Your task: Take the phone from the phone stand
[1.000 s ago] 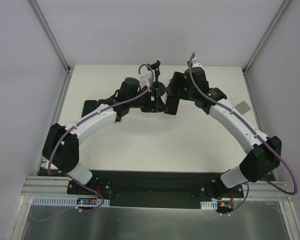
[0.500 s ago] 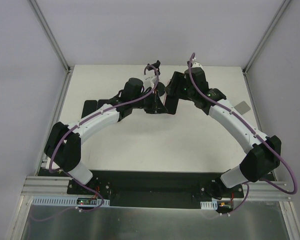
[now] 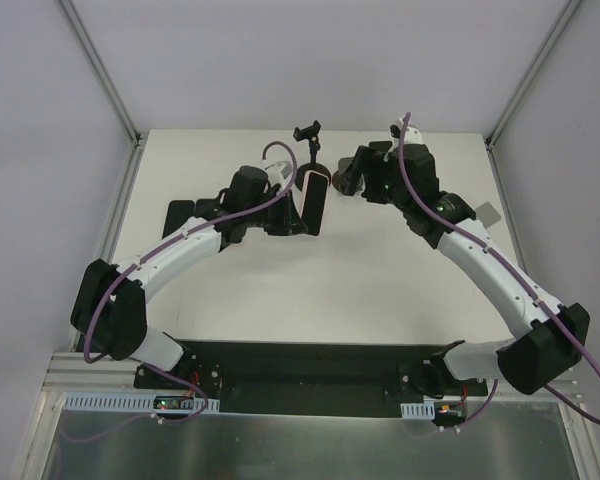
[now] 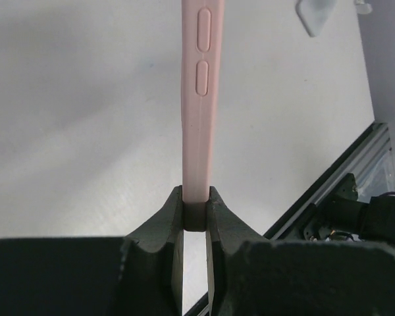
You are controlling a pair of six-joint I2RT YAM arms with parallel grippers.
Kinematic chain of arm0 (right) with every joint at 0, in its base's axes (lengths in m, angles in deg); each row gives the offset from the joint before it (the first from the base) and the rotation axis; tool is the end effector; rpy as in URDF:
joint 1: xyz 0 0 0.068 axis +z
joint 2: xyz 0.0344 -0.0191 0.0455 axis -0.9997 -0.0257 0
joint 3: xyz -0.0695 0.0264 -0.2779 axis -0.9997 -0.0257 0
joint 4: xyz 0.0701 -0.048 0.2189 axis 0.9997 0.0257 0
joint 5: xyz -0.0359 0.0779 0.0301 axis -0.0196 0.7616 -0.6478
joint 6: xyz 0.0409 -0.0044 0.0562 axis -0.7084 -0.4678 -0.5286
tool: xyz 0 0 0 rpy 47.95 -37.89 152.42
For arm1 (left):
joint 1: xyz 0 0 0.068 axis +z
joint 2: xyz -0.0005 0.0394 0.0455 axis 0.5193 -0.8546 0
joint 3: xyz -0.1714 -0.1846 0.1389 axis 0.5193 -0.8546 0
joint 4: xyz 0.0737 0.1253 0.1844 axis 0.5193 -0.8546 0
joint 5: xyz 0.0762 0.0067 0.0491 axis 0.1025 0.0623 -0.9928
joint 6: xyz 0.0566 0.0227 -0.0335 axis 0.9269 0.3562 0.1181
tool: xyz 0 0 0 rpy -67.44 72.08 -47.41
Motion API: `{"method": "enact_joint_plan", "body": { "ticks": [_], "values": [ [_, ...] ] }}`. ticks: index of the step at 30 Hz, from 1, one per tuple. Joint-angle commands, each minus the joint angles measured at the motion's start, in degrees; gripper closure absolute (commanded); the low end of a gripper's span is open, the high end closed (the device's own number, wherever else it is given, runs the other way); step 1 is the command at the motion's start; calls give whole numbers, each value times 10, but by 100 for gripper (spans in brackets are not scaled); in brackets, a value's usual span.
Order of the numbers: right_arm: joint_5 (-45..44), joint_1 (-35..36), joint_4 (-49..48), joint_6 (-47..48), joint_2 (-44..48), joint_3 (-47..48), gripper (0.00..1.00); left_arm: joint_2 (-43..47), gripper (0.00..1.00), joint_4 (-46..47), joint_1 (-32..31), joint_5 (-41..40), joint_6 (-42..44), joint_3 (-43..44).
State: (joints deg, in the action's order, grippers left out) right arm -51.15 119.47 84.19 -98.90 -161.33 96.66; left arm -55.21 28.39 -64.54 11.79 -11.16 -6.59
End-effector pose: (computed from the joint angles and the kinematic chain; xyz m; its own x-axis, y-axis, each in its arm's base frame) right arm 0.2603 0.1503 0.3931 -0.3764 0.0745 -0.9234 -0.3549 0.9091 0.2180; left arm 0.2661 -0.1997 0.3096 -0.7090 -0.0729 -0.7014 0.5085 0.6363 -0.5801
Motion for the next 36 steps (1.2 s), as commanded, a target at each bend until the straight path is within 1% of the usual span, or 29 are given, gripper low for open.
{"method": "enact_joint_plan", "body": {
  "ticks": [1,5,6,9,13,20,30,31,32,34,36],
  "values": [
    [-31,-10,-17,40,58,-39,4,55,100,6,35,-26,24,-30],
    [-34,-28,-13,39,87,-77,4,56,100,-1,78,-12,19,-59],
    [-35,-30,-11,36,97,-83,4,48,100,-4,97,-8,19,-64],
    [-36,-37,-5,30,111,-104,4,24,100,-10,124,6,24,-62],
    [-32,-44,-3,21,123,-123,4,-15,100,-17,140,11,42,-44],
    [-29,-51,2,21,140,-142,4,-91,100,-24,159,9,46,-21],
    [-25,-64,5,15,164,-167,4,-134,99,-24,178,9,41,-21],
    [-23,-67,5,16,163,-168,4,-136,96,-26,179,5,40,-21],
    [-21,-69,5,14,163,-168,4,-138,87,-27,181,3,40,-23],
    [-18,-71,6,14,163,-168,4,-140,78,-28,185,0,39,-24],
    [-16,-73,5,12,160,-169,4,-141,67,-30,188,-4,40,-25]
  ]
}}
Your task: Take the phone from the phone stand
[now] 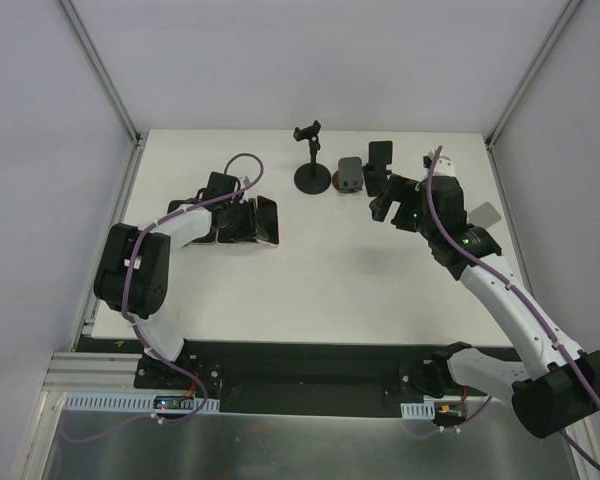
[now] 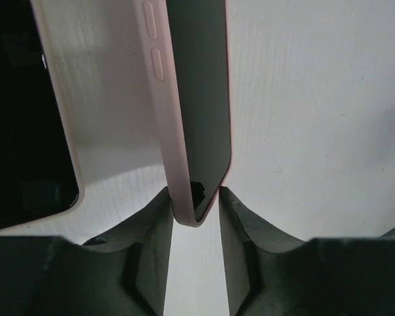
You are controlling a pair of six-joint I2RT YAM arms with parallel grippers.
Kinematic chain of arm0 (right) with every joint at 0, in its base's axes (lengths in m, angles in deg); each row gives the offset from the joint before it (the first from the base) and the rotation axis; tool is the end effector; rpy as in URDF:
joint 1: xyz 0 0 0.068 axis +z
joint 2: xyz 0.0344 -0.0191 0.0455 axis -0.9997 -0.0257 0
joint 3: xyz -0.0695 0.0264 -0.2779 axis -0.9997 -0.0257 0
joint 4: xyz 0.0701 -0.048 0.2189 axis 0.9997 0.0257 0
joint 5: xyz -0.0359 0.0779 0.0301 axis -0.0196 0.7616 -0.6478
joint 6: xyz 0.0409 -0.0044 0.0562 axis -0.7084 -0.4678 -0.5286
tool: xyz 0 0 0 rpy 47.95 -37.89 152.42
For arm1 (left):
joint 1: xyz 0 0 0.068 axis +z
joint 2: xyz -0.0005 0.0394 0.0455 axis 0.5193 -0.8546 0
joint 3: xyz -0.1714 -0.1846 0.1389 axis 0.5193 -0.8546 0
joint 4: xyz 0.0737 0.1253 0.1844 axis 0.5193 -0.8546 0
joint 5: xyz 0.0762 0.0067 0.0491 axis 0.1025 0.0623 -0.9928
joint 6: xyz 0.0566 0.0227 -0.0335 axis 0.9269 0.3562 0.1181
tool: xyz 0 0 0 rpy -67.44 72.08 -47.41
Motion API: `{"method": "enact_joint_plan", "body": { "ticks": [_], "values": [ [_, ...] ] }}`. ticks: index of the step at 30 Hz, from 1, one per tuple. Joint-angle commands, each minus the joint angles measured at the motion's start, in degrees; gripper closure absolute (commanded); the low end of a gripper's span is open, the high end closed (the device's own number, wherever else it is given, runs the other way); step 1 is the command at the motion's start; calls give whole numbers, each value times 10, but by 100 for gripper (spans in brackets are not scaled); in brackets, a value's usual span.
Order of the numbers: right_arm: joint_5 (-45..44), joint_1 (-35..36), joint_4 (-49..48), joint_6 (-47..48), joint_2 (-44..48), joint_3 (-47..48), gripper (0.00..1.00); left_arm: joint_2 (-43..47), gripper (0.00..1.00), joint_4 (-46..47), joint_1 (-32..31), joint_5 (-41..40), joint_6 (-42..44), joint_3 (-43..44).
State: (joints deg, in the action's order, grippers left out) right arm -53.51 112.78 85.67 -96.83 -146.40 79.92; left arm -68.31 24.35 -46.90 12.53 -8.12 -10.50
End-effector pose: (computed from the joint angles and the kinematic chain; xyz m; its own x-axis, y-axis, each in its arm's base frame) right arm 0.2137 0.0883 0.3540 -0.3962 0.0645 -0.9159 -0.2146 0.9634 0.1606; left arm 0.3317 -0.1152 0.2071 -0.8577 -0.1797 -0.4817 0.1375 0.8226 -0.5518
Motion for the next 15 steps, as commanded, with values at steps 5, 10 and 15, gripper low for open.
{"method": "enact_joint_plan", "body": {
  "ticks": [5,10,15],
  "values": [
    [15,-10,-10,-9,6,0,4,-19,62,2,14,-18,18,26],
    [22,-11,-10,-4,0,5,4,-29,58,-11,18,-22,22,37],
    [26,-13,-9,0,-4,8,4,-13,43,-22,20,-49,30,40]
  ]
}}
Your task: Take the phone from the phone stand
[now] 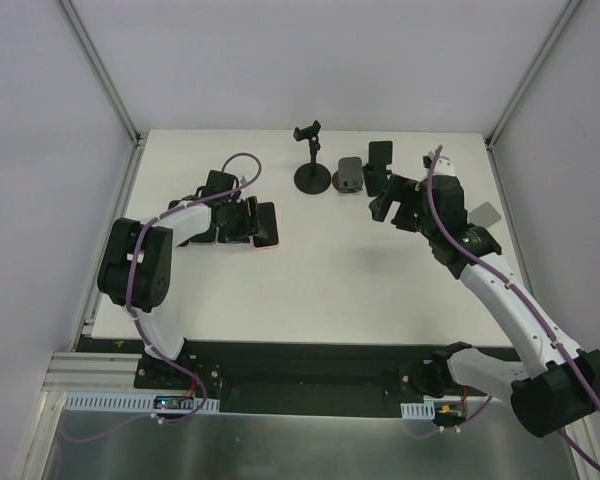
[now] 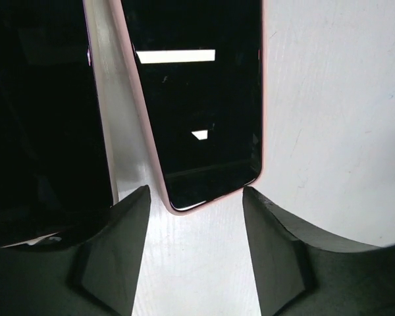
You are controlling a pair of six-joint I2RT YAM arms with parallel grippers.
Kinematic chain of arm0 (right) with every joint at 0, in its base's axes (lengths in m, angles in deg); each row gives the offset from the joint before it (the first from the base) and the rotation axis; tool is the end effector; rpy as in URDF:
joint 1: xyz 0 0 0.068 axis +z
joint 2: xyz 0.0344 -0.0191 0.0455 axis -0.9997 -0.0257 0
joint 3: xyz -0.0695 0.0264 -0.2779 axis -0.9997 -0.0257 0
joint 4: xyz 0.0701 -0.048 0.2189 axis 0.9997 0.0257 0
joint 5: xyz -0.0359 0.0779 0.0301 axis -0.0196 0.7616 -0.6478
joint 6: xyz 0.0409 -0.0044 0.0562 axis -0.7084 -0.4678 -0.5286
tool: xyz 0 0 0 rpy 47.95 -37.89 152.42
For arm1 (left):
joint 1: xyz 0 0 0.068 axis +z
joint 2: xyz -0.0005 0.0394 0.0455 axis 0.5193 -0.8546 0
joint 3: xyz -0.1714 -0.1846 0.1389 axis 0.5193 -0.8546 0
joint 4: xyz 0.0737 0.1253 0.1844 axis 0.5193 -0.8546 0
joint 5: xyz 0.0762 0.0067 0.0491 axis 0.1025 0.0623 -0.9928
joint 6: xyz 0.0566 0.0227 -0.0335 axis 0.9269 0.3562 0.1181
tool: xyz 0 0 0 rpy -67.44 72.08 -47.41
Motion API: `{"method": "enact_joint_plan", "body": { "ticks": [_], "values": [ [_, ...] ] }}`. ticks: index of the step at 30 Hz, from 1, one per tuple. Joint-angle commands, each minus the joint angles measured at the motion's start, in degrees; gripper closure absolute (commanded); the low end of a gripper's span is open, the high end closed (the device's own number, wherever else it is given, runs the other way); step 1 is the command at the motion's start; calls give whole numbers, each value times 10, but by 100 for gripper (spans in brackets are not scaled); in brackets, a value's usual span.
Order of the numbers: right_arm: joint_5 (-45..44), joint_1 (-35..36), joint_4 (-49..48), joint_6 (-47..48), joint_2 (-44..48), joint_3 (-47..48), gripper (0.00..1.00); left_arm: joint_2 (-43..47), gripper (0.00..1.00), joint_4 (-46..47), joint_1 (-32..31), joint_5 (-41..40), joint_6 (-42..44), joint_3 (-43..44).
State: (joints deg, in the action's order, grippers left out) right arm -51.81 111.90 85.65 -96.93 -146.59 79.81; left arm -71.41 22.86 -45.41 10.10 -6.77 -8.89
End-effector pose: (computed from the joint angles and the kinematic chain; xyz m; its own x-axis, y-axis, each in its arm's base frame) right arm 0.2152 0.0869 0.3526 -0.4055 0.0687 -0.9115 -0.2241 0.9593 0.1720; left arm 0.3430 -0.1064 0.1942 -0.8652 -0.1852 -0.4660 0.0903 0.8565 -0.5082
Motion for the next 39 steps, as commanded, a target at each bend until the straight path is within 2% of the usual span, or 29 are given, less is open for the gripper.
{"method": "enact_joint_plan", "body": {
  "ticks": [1,5,9,15,22,31,39],
  "values": [
    [9,-6,-10,0,-2,9,4,26,41,-14,4,-28,18,24],
    [12,-9,-10,4,-8,13,4,45,27,-24,2,-30,13,33],
    [16,-12,-11,4,-17,20,4,55,11,-31,-40,-39,10,52],
    [23,-14,-14,4,-30,28,4,18,1,-39,-124,-38,10,105],
    [27,-18,-14,7,-34,30,4,-57,1,-53,-168,-32,15,152],
    [28,-27,-12,10,-35,29,4,-105,1,-102,-167,-77,65,182],
    [32,-30,-12,9,-41,34,4,-112,1,-140,-155,-132,90,196]
  ]
}}
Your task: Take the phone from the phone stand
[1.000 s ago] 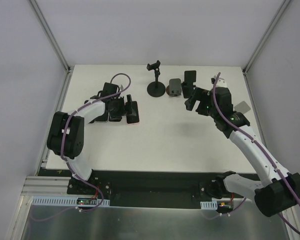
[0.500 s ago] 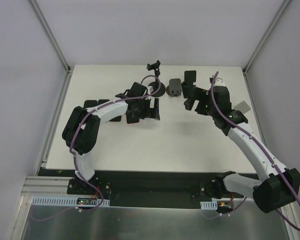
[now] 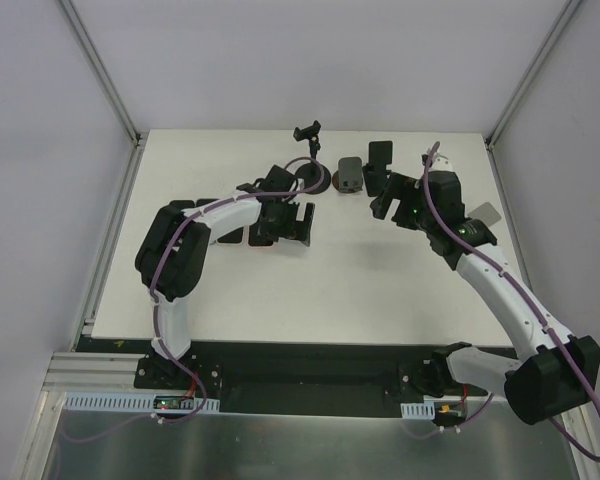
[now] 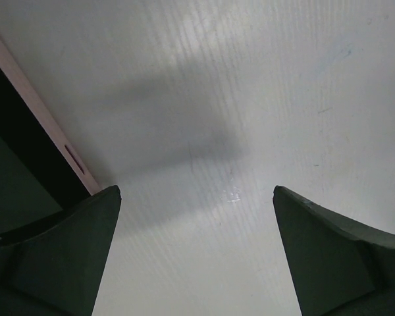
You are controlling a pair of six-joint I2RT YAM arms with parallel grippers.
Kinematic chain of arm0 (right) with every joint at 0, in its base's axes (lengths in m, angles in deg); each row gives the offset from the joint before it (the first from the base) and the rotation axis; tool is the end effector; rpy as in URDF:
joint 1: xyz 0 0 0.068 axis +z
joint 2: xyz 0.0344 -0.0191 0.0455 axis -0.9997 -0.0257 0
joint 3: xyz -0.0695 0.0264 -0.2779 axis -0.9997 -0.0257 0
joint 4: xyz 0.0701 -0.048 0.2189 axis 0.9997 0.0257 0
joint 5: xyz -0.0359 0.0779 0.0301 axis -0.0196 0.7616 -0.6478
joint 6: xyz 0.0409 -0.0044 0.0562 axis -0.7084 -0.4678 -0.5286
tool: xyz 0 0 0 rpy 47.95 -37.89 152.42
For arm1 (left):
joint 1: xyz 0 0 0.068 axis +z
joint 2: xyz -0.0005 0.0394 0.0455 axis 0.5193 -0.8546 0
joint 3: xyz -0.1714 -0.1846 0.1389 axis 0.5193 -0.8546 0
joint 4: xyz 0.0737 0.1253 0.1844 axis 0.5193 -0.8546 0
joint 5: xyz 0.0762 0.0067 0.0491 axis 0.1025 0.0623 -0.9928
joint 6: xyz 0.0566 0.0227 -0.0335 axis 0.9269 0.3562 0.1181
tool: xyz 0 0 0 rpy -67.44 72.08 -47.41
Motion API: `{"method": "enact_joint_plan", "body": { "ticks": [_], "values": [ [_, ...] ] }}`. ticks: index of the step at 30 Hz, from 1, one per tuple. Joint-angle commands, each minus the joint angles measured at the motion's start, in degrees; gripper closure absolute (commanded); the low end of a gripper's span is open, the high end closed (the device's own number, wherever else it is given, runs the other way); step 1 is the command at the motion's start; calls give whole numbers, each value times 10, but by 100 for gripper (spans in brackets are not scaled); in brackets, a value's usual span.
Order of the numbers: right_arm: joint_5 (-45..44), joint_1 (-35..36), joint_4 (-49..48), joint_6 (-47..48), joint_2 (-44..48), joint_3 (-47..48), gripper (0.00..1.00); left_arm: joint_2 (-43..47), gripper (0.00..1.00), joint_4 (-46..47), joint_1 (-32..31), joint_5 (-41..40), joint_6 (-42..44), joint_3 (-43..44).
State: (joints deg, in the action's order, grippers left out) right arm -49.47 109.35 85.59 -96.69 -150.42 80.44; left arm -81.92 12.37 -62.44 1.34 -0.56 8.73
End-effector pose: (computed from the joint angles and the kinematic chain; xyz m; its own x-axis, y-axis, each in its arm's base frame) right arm 0.2331 0.0851 0.3417 -0.4554 0.0628 -0.8881 -0.2092 0.9620 0.1753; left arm 0.3479 -0.2234 0.1991 -0.8482 0.1512 -0.5076 0.3580 0.8699 -0.3393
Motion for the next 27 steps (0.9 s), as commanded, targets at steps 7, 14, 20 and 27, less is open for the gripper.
{"method": "enact_joint_plan", "body": {
  "ticks": [7,14,20,27],
  "values": [
    [9,-5,-13,6,-12,32,4,-2,1,-42,27,-61,34,28],
    [15,-5,-13,3,-21,39,4,-13,1,-41,34,-65,29,54],
    [15,-5,-13,2,-26,45,4,-43,1,-41,41,-55,26,91],
    [8,-7,-10,5,-31,48,4,-57,1,-41,39,1,24,120]
  ]
}}
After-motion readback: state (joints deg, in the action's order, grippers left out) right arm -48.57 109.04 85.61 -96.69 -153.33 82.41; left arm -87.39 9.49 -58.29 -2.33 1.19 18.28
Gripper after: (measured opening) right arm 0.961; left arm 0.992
